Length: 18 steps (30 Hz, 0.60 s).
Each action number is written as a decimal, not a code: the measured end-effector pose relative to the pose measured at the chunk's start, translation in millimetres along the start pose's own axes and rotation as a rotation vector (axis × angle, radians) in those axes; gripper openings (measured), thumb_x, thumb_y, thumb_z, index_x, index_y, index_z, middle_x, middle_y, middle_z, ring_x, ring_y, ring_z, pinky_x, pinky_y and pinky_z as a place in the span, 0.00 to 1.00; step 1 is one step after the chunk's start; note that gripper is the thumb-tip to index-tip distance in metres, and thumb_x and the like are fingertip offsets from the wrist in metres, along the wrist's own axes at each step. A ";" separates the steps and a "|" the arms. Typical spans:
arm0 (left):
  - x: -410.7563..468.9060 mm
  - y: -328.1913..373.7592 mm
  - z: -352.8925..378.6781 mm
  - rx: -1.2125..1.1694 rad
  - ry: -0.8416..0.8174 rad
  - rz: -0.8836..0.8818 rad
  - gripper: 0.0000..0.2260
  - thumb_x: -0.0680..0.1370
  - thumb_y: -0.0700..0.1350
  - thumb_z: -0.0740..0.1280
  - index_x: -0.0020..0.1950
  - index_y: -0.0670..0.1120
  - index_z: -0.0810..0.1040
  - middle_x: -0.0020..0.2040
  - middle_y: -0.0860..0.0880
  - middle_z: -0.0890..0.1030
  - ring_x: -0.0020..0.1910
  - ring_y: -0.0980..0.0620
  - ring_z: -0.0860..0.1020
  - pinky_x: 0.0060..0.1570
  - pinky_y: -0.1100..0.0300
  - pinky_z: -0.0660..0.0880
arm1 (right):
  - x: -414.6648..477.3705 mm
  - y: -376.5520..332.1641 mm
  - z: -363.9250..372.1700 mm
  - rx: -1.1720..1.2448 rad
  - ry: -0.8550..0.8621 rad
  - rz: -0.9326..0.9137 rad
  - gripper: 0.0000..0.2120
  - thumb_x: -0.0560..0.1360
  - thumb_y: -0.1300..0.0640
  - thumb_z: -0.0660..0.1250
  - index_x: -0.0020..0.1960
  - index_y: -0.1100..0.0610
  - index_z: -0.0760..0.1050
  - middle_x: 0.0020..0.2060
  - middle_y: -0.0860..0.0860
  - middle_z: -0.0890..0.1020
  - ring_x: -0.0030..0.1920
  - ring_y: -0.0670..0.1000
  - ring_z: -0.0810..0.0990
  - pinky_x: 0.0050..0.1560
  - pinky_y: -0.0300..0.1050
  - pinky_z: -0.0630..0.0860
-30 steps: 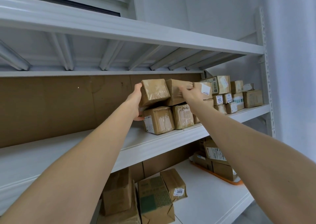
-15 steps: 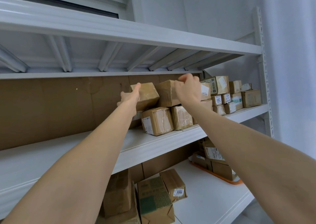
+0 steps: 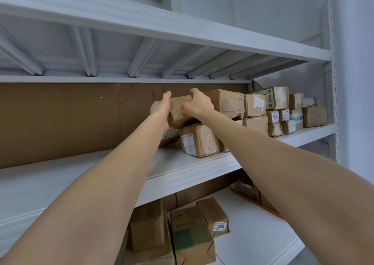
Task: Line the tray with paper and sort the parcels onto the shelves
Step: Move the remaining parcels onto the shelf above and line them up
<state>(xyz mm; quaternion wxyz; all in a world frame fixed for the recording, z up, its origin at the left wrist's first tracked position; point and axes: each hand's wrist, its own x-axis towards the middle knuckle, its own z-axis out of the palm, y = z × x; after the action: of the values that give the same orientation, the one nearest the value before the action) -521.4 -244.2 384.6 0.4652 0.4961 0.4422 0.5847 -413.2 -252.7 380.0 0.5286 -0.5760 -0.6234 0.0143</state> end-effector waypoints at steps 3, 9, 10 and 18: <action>-4.4 -2.3 -8.8 0.004 0.129 0.079 0.17 0.76 0.56 0.65 0.61 0.50 0.70 0.61 0.43 0.73 0.55 0.42 0.75 0.53 0.41 0.77 | -1.1 -4.6 11.8 0.053 0.008 -0.031 0.33 0.75 0.55 0.68 0.77 0.50 0.58 0.70 0.57 0.68 0.51 0.53 0.75 0.36 0.38 0.72; -26.2 -3.4 -40.4 0.031 0.334 0.133 0.09 0.78 0.53 0.62 0.54 0.51 0.71 0.65 0.44 0.68 0.54 0.43 0.73 0.52 0.44 0.78 | -25.9 -16.9 28.7 0.018 -0.069 -0.062 0.36 0.73 0.46 0.70 0.76 0.50 0.59 0.66 0.54 0.74 0.57 0.54 0.78 0.52 0.47 0.79; -32.1 -5.0 -44.8 0.047 0.350 0.119 0.11 0.78 0.52 0.61 0.57 0.50 0.73 0.65 0.43 0.68 0.55 0.42 0.73 0.53 0.44 0.77 | -33.2 -18.2 29.1 -0.004 -0.097 -0.077 0.34 0.73 0.46 0.70 0.75 0.50 0.61 0.64 0.52 0.76 0.54 0.52 0.78 0.51 0.46 0.78; -82.6 -34.5 -43.7 0.134 0.281 -0.018 0.17 0.77 0.48 0.60 0.64 0.45 0.72 0.63 0.42 0.73 0.61 0.40 0.72 0.58 0.42 0.73 | -80.6 4.5 10.9 0.035 -0.167 -0.050 0.25 0.72 0.53 0.74 0.66 0.54 0.70 0.52 0.49 0.76 0.48 0.49 0.76 0.37 0.36 0.71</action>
<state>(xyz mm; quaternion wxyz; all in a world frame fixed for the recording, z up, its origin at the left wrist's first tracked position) -554.9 -321.8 331.8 0.3699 0.4352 0.5454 0.6135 -435.3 -303.9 320.6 0.4849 -0.5477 -0.6792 0.0603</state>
